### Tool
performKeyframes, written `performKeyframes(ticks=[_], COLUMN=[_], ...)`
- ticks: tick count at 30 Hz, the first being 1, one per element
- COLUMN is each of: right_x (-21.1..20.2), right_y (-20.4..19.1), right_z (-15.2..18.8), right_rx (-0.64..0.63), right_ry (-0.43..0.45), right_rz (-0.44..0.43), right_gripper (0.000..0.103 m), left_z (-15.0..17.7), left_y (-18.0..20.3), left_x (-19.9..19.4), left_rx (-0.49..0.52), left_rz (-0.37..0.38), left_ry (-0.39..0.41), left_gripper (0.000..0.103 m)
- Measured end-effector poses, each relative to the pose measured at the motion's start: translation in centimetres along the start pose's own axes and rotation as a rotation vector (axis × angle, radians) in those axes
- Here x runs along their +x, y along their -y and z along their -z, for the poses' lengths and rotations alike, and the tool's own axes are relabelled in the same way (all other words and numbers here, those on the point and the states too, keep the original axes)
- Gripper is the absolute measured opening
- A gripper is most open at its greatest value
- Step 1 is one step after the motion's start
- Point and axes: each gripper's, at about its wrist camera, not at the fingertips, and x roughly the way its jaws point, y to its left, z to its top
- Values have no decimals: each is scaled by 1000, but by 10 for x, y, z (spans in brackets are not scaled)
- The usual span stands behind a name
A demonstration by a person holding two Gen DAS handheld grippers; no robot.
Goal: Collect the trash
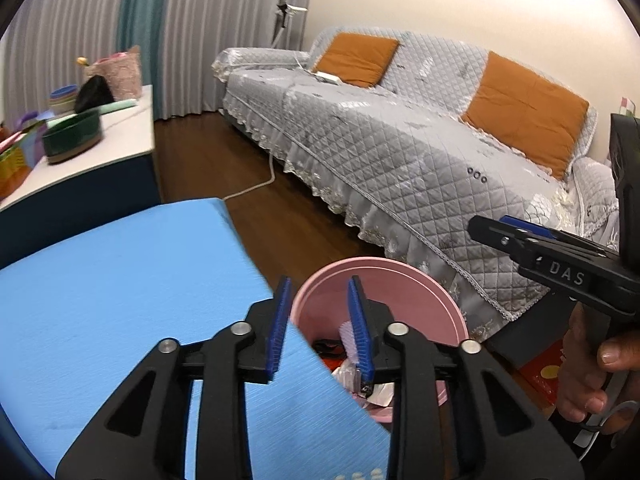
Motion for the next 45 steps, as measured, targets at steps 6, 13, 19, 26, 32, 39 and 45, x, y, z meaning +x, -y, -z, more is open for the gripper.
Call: performKeyframes(ticks=[6, 13, 19, 26, 32, 39, 45], right_x=[-26, -63, -99, -135, -148, -134, -128], right_y=[-22, -53, -87, -125, -148, -164, -167], right_z=[0, 15, 40, 72, 106, 115, 116], right_rx=[-47, -77, -146, -188, -225, -257, -245], right_ry=[52, 94, 131, 151, 157, 114, 98], right_rz=[-13, -49, -75, -109, -111, -123, -116], right_gripper=[63, 78, 96, 98, 98, 98, 98], left_z=[9, 29, 47, 84, 124, 136, 138], left_y=[-24, -51, -64, -68, -81, -88, -86], left_x=[-36, -95, -148, -198, -223, -219, -215], left_rx=[-49, -116, -163, -174, -260, -286, -283], left_rz=[-59, -163, -291, -411, -448, -464, -462], left_ry=[27, 75, 116, 122, 75, 53, 36], left_gripper=[48, 66, 79, 80, 80, 80, 80])
